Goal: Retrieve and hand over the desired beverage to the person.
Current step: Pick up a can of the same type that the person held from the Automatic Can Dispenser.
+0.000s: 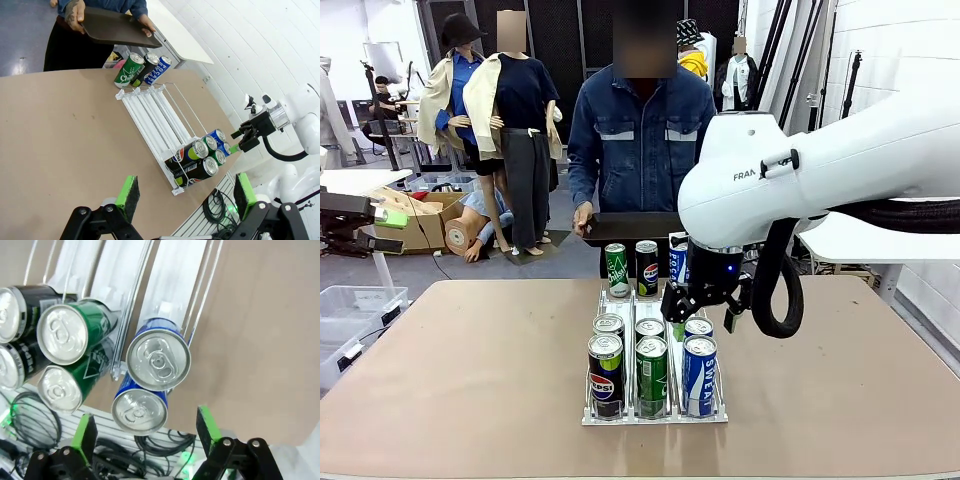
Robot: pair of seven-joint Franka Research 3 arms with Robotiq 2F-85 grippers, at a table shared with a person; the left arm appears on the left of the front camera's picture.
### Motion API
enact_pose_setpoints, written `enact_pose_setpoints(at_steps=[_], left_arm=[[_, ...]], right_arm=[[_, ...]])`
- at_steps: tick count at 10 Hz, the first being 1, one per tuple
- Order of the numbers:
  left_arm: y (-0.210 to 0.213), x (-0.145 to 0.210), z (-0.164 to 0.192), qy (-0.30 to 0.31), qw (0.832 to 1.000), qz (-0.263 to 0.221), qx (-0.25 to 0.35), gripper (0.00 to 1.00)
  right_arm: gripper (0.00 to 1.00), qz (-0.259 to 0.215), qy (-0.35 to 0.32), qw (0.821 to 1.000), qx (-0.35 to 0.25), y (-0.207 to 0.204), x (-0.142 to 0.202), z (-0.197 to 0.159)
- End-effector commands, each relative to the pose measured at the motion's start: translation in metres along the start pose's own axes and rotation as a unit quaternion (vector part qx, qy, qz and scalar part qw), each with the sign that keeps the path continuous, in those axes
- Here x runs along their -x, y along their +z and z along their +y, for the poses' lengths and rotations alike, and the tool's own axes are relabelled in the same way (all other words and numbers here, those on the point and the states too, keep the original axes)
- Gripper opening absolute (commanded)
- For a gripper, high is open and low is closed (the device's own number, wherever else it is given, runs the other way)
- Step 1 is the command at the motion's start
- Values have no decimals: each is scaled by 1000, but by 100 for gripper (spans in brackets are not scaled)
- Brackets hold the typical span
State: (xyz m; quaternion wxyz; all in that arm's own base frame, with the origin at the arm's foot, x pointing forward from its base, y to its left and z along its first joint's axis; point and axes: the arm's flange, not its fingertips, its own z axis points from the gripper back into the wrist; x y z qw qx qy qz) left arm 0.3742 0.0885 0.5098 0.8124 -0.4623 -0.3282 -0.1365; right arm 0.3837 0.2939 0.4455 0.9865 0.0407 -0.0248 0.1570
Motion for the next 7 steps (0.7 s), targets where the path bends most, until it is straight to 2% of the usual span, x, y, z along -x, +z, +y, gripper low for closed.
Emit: enact_pose_setpoints(at_steps=[1,7], left_arm=[[2,1,1,-2,1000,-2,5,100],[2,1,1,-2,1000,-2,5,100]], right_arm=[[100,-14,-18,1000,19,-12,-4,2],[100,-5,-26,999,31,-34,-4,4]])
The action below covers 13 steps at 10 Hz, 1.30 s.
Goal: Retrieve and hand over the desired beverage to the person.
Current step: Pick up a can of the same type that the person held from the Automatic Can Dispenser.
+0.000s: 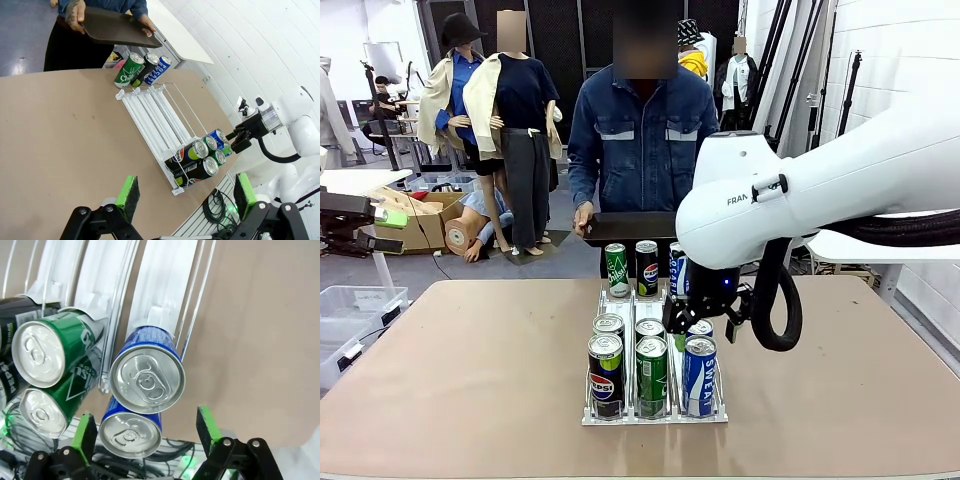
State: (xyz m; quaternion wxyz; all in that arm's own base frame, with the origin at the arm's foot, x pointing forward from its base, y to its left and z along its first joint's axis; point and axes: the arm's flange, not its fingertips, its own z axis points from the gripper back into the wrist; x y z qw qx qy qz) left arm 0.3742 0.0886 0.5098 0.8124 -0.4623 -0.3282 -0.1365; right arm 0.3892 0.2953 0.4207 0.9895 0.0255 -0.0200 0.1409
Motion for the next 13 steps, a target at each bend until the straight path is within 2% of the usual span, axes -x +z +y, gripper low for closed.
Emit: enact_pose_setpoints(at_steps=[1,6,7,13], left_arm=[[2,1,1,-2,1000,-2,5,100],[2,1,1,-2,1000,-2,5,100],[2,1,1,-2,1000,-2,5,100],[2,1,1,-2,1000,-2,5,100]], right_arm=[[100,-10,-8,1000,13,-12,2,7],[100,-14,-15,1000,6,-17,4,7],[100,4,-1,1000,-2,-13,1,4],[100,4,-1,1000,-2,-13,1,4]])
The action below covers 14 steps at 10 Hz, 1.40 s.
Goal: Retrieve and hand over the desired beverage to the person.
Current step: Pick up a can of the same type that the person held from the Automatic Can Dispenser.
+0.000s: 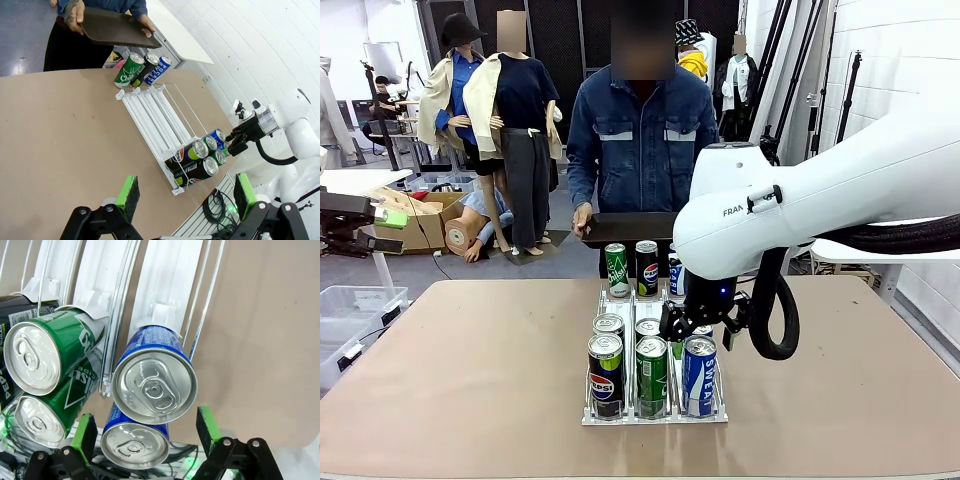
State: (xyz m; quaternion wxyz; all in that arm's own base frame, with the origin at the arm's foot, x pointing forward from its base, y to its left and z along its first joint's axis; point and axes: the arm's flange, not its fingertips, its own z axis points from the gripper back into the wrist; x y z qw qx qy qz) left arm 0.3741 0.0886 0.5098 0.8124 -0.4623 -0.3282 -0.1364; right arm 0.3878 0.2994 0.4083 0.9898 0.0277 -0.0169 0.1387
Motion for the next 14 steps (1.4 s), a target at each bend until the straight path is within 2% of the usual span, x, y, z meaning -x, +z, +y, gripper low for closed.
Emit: enact_pose_setpoints(at_steps=[1,7,9,10,14], left_arm=[[2,1,1,-2,1000,-2,5,100],[2,1,1,-2,1000,-2,5,100],[2,1,1,-2,1000,-2,5,100],[2,1,1,-2,1000,-2,5,100],[2,1,1,-2,1000,-2,5,100]], right_arm=[[100,1,2,1000,1,-1,1,1],[100,18,-13,999,24,-8,-3,6],[100,11,-15,1000,26,-9,-3,7],[97,9,-14,1000,25,-9,-3,7],[70,15,-9,999,34,-10,-7,10]])
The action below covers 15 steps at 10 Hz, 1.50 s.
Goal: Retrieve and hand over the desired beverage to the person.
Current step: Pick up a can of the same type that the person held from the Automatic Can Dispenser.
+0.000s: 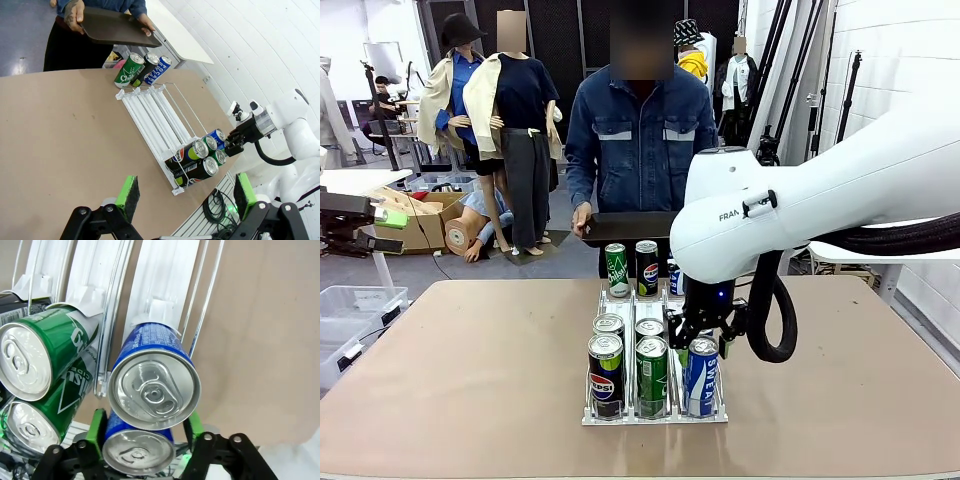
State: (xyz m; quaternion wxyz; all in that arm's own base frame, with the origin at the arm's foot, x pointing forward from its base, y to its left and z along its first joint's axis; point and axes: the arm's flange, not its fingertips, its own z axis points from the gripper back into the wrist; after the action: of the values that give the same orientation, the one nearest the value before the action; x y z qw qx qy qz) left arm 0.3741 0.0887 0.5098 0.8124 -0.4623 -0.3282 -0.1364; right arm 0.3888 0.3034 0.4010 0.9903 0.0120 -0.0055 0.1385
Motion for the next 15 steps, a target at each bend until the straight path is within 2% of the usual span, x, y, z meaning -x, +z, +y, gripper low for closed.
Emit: enact_pose_setpoints(at_steps=[1,5,6,7,15], left_arm=[[2,1,1,-2,1000,-2,5,100],[2,1,1,-2,1000,-2,5,100],[2,1,1,-2,1000,-2,5,100],[2,1,1,-2,1000,-2,5,100],[2,1,1,-2,1000,-2,5,100]], right_arm=[[64,3,-5,1000,22,-1,-5,9],[39,17,8,999,27,-2,-8,12],[36,22,9,999,33,-4,-9,12],[36,10,11,1000,8,-1,-3,6],[36,10,11,1000,8,-1,-3,6]])
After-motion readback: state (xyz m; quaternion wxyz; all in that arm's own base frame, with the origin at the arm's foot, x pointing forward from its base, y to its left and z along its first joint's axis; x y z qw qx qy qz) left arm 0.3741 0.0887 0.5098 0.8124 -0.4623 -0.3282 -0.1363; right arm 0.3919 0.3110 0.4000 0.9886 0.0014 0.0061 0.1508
